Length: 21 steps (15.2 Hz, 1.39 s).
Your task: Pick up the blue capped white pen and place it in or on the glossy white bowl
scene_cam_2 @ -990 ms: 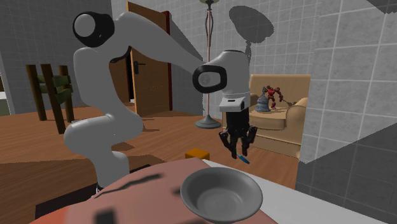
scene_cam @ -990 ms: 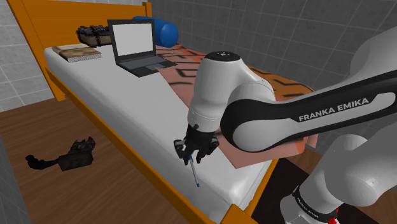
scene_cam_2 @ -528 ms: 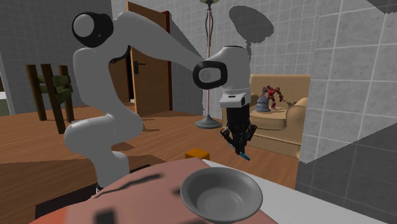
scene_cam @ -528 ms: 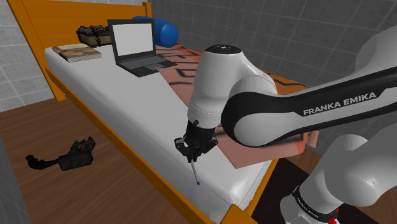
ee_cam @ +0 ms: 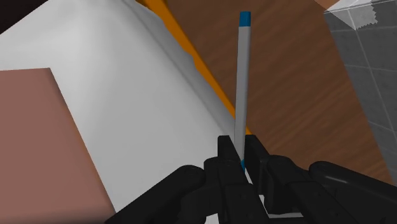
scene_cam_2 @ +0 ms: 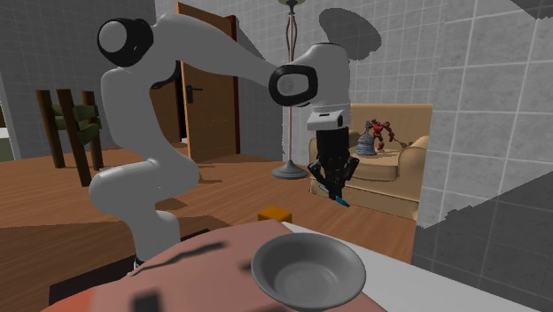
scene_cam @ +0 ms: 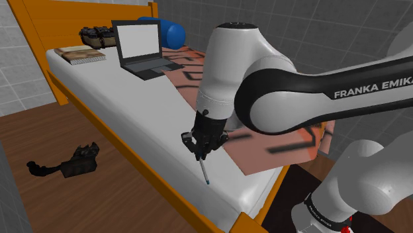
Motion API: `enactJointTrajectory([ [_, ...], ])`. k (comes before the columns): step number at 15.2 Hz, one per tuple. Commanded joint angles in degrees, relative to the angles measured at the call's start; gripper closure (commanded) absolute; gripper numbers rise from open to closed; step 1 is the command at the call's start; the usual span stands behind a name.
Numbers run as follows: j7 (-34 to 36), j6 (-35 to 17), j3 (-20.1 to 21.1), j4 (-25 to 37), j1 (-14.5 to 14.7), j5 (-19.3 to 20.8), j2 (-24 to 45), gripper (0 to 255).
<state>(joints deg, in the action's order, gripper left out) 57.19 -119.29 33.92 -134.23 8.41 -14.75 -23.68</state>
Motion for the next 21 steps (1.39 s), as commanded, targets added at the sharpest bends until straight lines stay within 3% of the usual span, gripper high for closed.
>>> enactJointTrajectory([
  [1, -0.11, 1.83, -0.48, 1.16, 0.04, -0.01, -0.65, 255],
  [11, -0.06, 9.62, -2.08, 7.72, -0.21, 0.60, -1.91, 255],
  [21, -14.43, 10.48, -13.38, 5.00, -4.50, 3.29, -3.43, 255],
])
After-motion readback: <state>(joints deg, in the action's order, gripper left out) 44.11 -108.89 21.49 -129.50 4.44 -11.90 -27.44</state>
